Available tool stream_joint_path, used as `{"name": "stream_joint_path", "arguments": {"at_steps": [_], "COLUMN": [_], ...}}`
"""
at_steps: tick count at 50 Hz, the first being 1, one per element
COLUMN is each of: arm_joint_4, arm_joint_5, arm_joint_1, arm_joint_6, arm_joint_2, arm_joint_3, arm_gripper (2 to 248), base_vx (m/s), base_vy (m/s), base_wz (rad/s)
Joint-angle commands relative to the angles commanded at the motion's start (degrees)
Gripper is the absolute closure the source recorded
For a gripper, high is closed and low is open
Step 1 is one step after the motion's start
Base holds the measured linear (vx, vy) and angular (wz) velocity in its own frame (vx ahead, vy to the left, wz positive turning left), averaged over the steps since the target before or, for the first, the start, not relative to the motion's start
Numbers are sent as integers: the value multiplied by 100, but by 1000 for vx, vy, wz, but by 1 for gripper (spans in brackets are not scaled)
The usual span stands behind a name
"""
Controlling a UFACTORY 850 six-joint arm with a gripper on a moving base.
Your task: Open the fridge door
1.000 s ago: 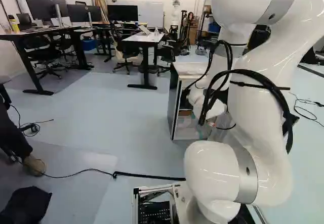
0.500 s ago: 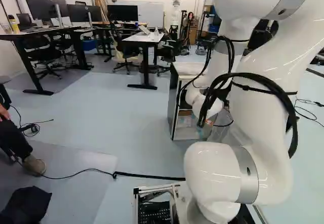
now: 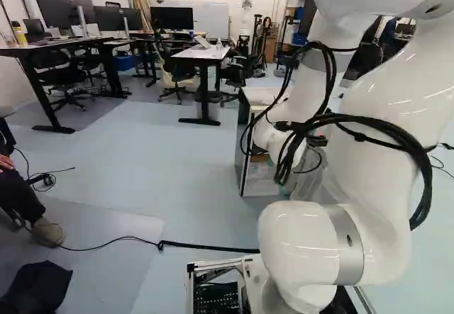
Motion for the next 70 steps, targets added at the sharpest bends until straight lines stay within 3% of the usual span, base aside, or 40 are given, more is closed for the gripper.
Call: {"name": "stream_joint_path", "arguments": {"at_steps": [35, 70], "arm_joint_4": [-1690, -2613], "arm_joint_5": [-936, -1448], "arm_joint_1": [624, 966], "arm_joint_6": [0, 0], "arm_joint_2": [1294, 2001], "arm_joint_3": [618, 956], "arm_gripper": [3, 3], "base_vx": [0, 0], "base_vy": [0, 0], "base_wz": [0, 0]}}
